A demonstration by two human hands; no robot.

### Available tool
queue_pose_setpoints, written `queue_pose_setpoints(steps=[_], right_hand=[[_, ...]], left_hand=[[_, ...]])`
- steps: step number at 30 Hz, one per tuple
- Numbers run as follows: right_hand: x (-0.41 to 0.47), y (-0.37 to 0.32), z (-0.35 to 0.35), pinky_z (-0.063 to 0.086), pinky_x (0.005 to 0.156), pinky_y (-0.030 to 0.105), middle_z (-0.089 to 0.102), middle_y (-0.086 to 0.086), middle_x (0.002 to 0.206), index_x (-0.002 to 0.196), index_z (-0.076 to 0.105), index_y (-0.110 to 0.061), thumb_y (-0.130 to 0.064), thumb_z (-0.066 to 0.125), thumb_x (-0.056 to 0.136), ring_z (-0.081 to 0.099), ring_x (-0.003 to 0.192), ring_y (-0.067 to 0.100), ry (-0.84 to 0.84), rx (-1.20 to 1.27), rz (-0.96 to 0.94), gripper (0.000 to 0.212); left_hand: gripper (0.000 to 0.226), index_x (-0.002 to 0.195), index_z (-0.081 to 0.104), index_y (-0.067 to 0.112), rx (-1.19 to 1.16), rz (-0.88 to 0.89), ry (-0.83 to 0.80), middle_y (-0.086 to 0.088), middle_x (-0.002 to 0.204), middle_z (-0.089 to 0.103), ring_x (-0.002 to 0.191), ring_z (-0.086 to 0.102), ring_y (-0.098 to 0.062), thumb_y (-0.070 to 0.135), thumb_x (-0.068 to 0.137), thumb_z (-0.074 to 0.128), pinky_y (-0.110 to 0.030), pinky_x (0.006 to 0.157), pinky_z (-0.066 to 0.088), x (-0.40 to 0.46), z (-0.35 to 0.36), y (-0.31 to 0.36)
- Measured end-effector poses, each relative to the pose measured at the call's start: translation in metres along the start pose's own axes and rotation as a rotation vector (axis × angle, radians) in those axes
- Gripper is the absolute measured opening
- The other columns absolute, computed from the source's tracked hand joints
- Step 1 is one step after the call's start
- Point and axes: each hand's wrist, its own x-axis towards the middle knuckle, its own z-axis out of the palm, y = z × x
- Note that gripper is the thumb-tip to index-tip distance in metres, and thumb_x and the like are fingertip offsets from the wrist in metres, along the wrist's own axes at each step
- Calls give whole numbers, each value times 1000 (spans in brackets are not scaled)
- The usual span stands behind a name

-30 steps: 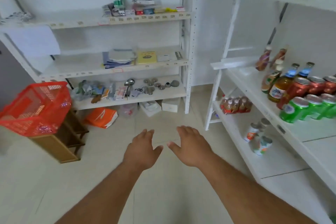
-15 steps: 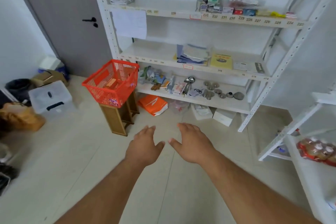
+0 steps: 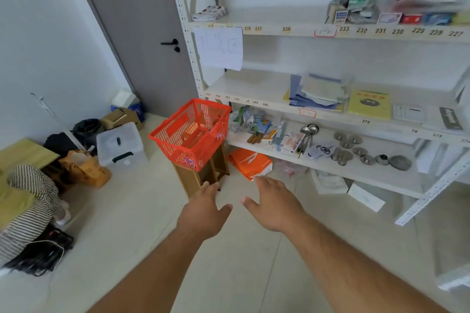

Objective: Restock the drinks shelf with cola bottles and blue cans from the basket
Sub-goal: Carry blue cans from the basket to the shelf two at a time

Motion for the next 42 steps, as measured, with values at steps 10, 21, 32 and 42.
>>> queue_pose_setpoints(steps=[10, 21, 32, 42], right_hand=[[110, 8, -24, 38, 118, 44, 35, 5, 166, 161, 29, -18, -63, 46, 101, 32, 151, 27, -86, -14, -83, 77], [268, -49, -21, 39, 115, 45, 40, 4, 162, 154, 37, -21, -67, 45, 99, 36, 149, 27, -126, -127, -134, 72], [381, -85, -15, 38, 117, 43, 42, 3, 161, 157, 35, -20, -63, 48, 99, 38, 148, 26, -178, -147, -184, 73], [509, -66, -37, 49, 106, 46, 52, 0, 148, 148, 40, -25, -68, 49, 96, 49, 135, 24, -219, -63, -244, 69]], left_hand=[[73, 156, 38, 27, -74, -128, 4, 5, 162, 40, 144, 44, -23, 60, 95, 59, -42, 112, 46, 85, -14, 11], [58, 145, 51, 29, -265, -179, 77, 3, 142, 56, 128, 56, -25, 47, 92, 66, -38, 102, 49, 213, -56, -56], [49, 135, 57, 34, -406, -259, 75, 6, 138, 57, 121, 57, -20, 51, 90, 64, -39, 96, 54, 308, -79, -101], [62, 150, 45, 28, -401, -398, 89, 6, 147, 52, 130, 54, -21, 48, 95, 65, -38, 104, 51, 413, -94, -84]])
